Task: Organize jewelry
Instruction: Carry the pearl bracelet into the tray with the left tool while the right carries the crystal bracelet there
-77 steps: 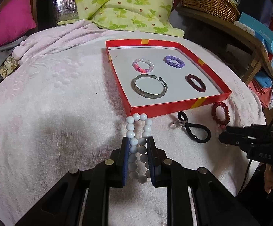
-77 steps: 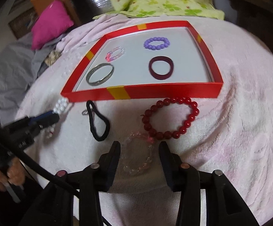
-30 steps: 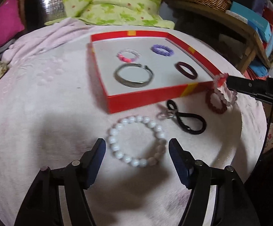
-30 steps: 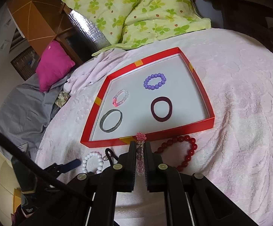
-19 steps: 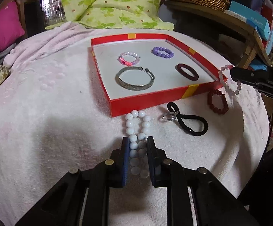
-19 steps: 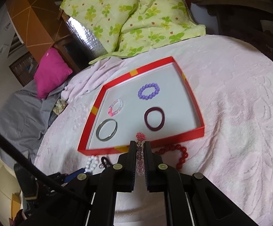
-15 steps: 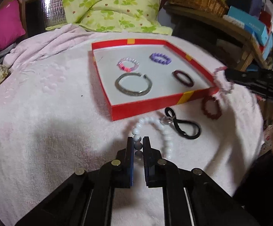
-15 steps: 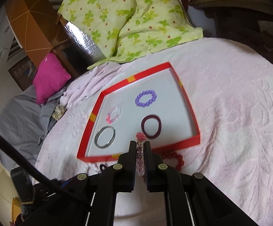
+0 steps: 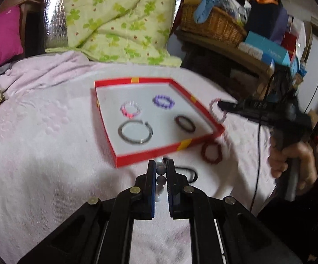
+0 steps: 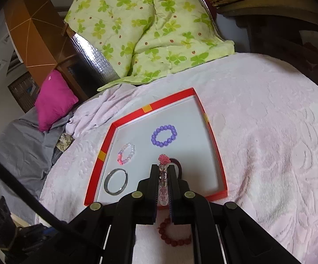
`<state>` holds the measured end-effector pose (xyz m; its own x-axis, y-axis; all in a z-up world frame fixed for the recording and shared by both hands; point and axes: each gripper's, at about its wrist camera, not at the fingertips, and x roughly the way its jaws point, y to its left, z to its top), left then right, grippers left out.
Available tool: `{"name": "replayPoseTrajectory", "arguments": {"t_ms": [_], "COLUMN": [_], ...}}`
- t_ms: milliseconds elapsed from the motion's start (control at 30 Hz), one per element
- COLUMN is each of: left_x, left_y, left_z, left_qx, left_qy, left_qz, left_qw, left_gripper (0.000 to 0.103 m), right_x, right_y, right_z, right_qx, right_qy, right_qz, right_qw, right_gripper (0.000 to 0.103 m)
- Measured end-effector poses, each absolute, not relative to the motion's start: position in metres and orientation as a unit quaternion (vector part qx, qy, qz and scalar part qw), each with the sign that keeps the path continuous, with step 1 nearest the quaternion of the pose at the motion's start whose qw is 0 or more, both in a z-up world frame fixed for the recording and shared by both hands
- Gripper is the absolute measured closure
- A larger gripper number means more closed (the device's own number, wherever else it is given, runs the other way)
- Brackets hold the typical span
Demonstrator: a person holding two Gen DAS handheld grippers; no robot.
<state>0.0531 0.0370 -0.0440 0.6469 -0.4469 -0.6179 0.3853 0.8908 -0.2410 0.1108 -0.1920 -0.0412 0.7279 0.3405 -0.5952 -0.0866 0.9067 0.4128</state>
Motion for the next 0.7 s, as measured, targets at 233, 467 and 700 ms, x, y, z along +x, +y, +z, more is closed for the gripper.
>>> {"name": "replayPoseTrajectory", "arguments": {"t_ms": [233,467,700], "left_x": [0.089,0.152,0.206], "left_y": [0.014,-0.035,-0.053], "left_z": [0.005,0.010,-0.048], "left_qx": [-0.063,-0.044,-0.048], "left_qy": [0.317,0.310,0.370], "left_qz": [-0.246,-0.258,-0.250], "left_qw": [0.914,0.914,0.894], "left_gripper": [0.094,0.093,0.093], "right_x": [0.147,0.185,0.222], "right_y": [-0.191,-0.186,-0.187], "right_z": [-0.037,-0.045,-0.071], "right_qx": [0.180,0.189,0.200], "right_qy": [0.354,0.373,0.409], "right_qz": [0.128,0.141,0.130], "right_qw": [0.909,0.898,0.881], "right_gripper": [0.095,0.095,0.094]}}
